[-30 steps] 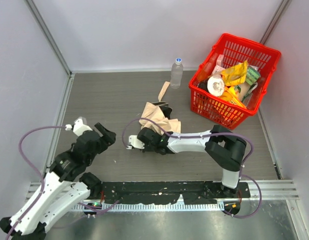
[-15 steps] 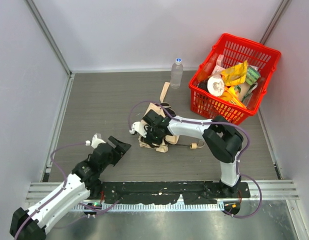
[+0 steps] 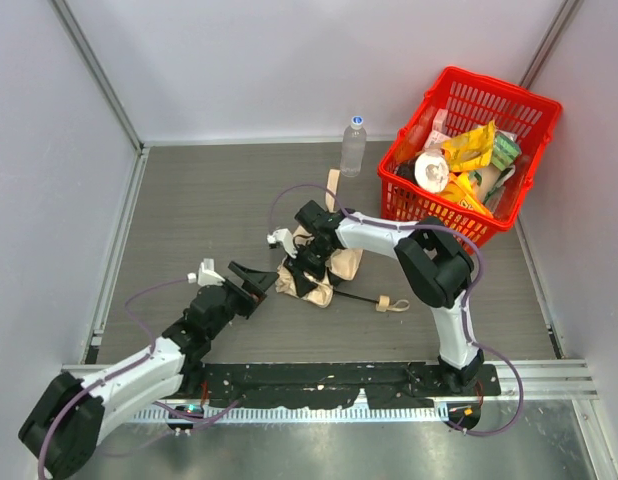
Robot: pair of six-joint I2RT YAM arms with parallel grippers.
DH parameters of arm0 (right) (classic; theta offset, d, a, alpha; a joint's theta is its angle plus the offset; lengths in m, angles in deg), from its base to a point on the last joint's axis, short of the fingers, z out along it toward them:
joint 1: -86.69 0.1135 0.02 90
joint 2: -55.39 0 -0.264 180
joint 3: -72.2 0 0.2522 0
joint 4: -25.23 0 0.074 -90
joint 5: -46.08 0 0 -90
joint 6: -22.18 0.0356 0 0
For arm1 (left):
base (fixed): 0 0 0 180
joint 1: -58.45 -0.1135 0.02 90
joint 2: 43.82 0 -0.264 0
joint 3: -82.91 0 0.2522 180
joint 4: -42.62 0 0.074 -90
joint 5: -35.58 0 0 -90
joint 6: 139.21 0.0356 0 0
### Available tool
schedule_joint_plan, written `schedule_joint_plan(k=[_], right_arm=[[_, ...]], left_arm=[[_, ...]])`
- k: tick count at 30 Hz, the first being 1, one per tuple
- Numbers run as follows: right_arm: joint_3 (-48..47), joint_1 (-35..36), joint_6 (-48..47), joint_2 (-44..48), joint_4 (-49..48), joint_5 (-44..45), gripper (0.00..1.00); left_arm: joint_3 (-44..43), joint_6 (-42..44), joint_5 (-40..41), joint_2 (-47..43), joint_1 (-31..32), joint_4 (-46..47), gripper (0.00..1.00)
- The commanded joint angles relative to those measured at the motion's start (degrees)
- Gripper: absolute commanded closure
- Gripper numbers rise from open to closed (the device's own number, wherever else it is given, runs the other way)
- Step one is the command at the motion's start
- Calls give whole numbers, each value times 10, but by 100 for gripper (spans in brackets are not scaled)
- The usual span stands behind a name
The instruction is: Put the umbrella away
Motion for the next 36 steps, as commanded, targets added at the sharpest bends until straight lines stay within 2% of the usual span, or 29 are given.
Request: schedule_joint_plan(k=[1, 5, 10, 15, 19, 22, 26, 29, 32, 36], right_arm=[[35, 8, 21, -84, 59, -86, 99], [33, 5, 19, -91, 57, -95, 99], [29, -4, 17, -94, 56, -112, 99], [25, -7, 20, -99, 52, -109, 99], [28, -7, 24, -95, 41, -99, 99], [31, -9, 27, -89, 32, -91, 99], [31, -8, 29, -89, 25, -86, 99], [31, -8, 31, -85, 20, -87, 99], [35, -8, 33, -80, 13, -89, 99], [38, -8, 36, -77, 8, -89, 99]], left_arm=[[-23, -80, -35, 77, -3, 70, 0], [-26, -123, -31, 133, -5, 122, 0], [-26, -127, -46, 184, -4, 192, 0], [-37, -120, -47, 217, -3, 191, 0], [-31, -145, -69, 228, -3, 199, 0], [-29, -177, -69, 202, 2, 160, 0], [-65, -193, -47, 108, 26, -25, 0], [-64, -221, -30, 61, 36, -55, 0], [-102, -214, -11, 58, 37, -140, 0], [-89, -263, -3, 94, 37, -115, 0]])
